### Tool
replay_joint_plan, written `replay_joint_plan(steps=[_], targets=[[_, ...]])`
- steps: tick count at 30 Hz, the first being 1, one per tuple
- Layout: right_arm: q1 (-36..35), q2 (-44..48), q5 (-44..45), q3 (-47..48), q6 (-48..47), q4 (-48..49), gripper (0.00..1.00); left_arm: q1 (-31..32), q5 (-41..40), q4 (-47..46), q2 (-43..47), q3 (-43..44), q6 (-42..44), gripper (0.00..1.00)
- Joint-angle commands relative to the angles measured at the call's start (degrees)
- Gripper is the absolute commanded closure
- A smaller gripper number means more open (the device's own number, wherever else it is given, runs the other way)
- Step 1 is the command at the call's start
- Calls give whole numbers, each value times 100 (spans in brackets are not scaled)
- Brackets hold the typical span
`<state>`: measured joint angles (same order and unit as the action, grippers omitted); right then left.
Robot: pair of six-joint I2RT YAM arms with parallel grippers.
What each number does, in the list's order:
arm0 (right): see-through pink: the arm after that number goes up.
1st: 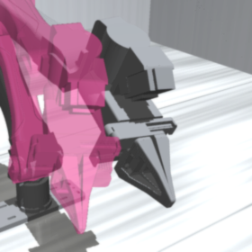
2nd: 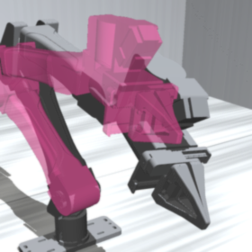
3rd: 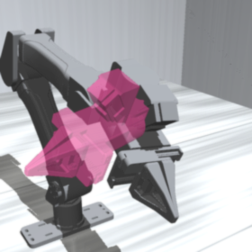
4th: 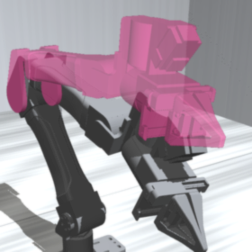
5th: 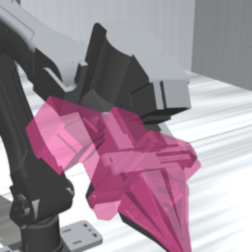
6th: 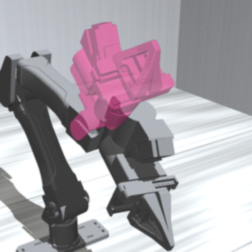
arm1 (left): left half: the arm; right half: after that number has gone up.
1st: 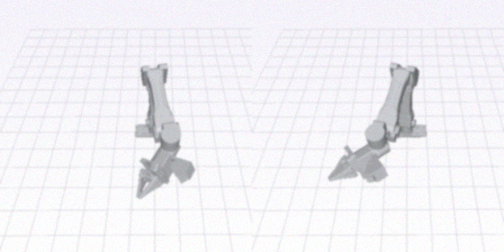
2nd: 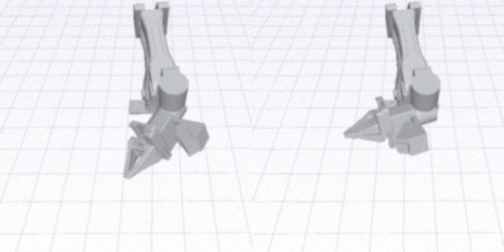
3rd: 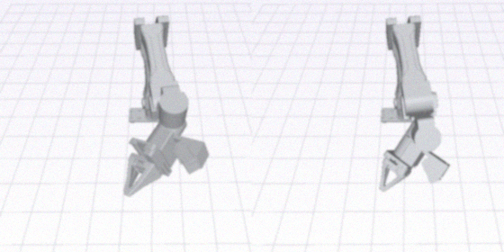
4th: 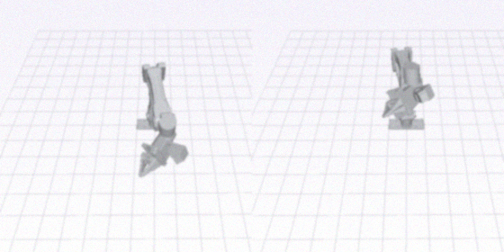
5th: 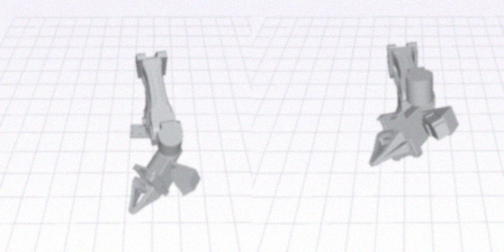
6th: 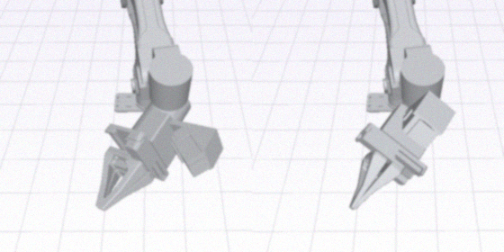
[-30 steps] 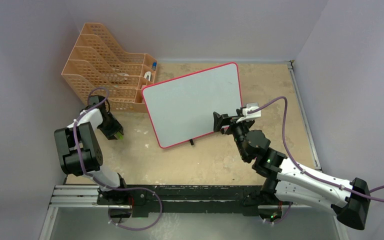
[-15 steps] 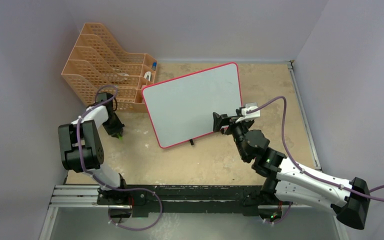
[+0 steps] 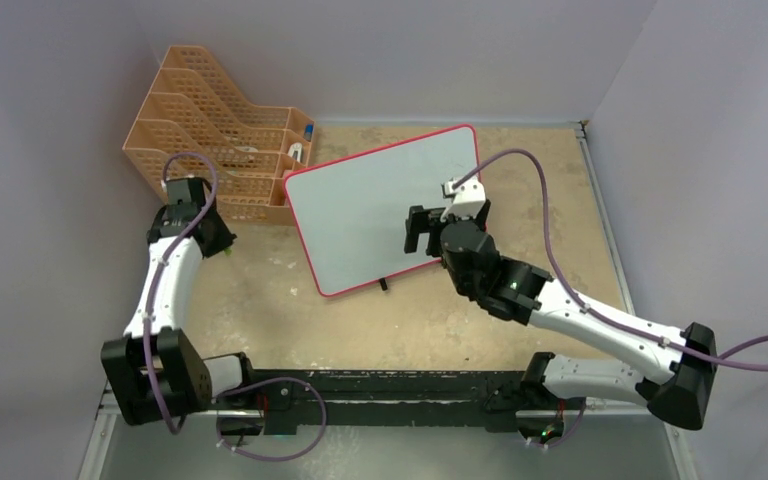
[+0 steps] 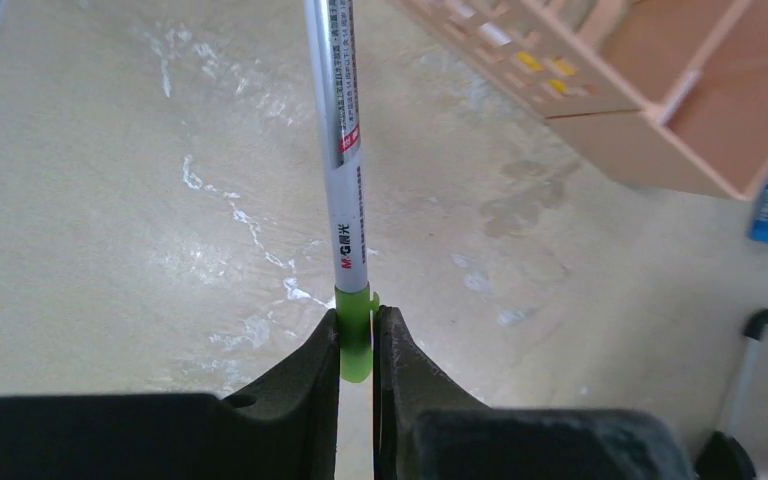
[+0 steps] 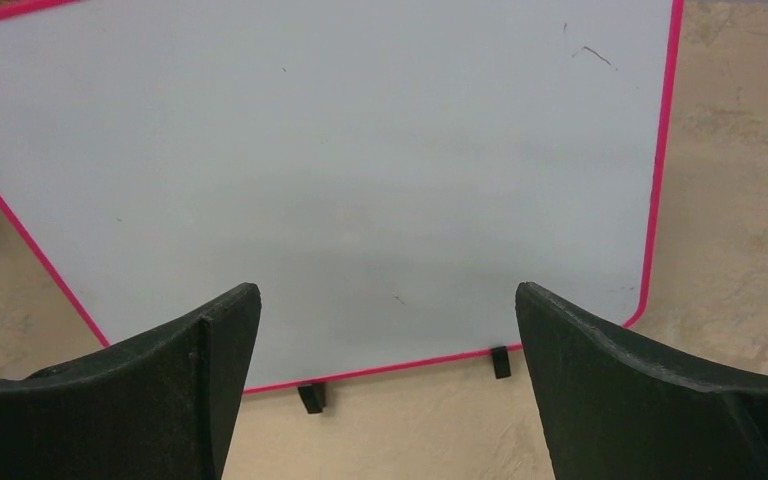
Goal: Write a sentence on the whiteboard
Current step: Open the whiteboard marker at the center of the board.
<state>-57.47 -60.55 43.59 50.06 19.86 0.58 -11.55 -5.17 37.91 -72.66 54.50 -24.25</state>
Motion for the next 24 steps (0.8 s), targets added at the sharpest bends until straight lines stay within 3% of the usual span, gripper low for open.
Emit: replay_joint_plan(steps=[1,8,15,24], targets=[[-27,-239,-181,1282,829,-1664,1,20,402,-114,874,248,202,100],[-27,161,-1852,1747,75,-1456,1,390,1122,-379,1817,502,798,100],[-27,-23,-2596,2529,181,-1870,1,1108,1409,-453,2440,725,1364,100],[-27,-779,-3524,3453,400,-2101,1,2119,2930,-1145,3483,189,2621,100]])
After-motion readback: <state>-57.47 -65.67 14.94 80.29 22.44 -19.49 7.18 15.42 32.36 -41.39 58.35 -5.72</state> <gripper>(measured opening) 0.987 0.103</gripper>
